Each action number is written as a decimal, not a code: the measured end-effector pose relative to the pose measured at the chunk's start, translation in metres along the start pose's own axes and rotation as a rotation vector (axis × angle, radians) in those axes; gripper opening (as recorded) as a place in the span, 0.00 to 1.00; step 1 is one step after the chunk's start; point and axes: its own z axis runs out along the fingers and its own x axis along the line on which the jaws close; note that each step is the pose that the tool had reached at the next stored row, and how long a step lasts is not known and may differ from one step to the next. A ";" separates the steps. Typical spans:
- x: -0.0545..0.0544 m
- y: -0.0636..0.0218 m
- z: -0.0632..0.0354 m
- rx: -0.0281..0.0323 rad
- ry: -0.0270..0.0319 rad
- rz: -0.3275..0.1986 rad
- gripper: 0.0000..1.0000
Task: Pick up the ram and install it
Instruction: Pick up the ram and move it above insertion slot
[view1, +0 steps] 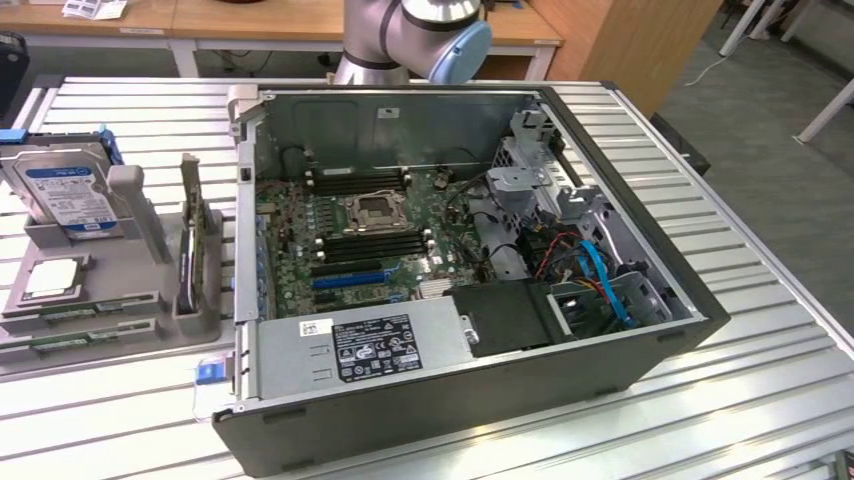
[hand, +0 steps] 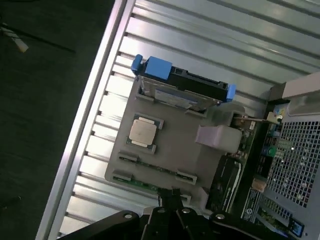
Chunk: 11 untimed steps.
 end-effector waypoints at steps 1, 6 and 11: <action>0.000 0.0000 0.0000 -0.0005 0.0008 -0.019 0.10; 0.000 0.0000 0.0001 -0.0026 0.0046 -0.110 0.10; 0.000 0.0000 0.0002 -0.0047 0.0083 -0.200 0.10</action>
